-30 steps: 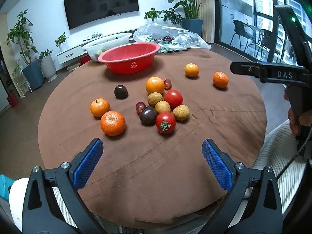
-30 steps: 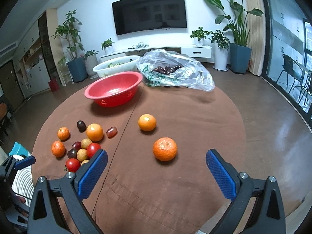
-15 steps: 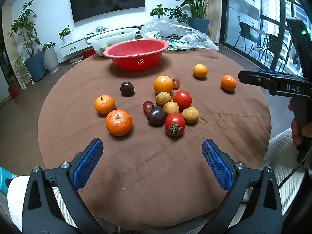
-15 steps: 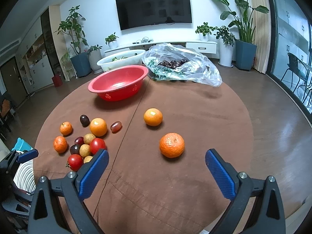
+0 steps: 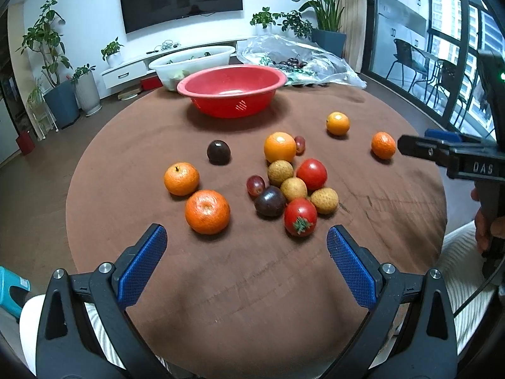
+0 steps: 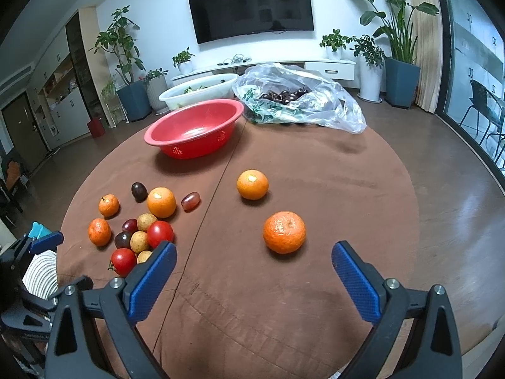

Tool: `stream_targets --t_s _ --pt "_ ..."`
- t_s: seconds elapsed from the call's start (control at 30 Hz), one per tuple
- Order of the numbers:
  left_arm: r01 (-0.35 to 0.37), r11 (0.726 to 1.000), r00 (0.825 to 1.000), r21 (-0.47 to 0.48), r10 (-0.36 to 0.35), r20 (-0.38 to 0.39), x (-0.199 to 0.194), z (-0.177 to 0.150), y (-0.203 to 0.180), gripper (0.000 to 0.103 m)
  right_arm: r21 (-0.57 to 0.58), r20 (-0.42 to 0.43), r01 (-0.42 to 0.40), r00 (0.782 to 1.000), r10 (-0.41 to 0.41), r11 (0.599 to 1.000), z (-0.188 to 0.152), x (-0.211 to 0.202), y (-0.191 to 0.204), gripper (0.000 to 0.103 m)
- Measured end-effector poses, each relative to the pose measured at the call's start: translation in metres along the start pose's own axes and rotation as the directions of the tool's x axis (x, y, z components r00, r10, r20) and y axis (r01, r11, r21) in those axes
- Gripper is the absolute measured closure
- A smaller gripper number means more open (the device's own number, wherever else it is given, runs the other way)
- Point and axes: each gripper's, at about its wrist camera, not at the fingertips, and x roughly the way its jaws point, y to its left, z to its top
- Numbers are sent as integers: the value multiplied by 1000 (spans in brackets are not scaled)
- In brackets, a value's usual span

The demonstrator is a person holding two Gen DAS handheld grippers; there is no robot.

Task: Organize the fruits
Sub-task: 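Grasp a tangerine with the left gripper while the right gripper grasps another tangerine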

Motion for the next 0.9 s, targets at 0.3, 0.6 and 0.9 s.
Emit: stream_targets --t_s 0.3,0.6,0.9 --pt "-9 999 1000 -46 8 -14 16 25 24 0 -14 -31 -5 1000 5 1000 6 12 -1 7" --pt "13 988 999 -151 -20 -50 45 56 61 2 -37 -68 9 998 -12 999 12 26 -5 10" --pt "48 978 988 -201 -76 -136 82 66 85 41 -42 -104 18 994 -23 999 12 38 -8 15"
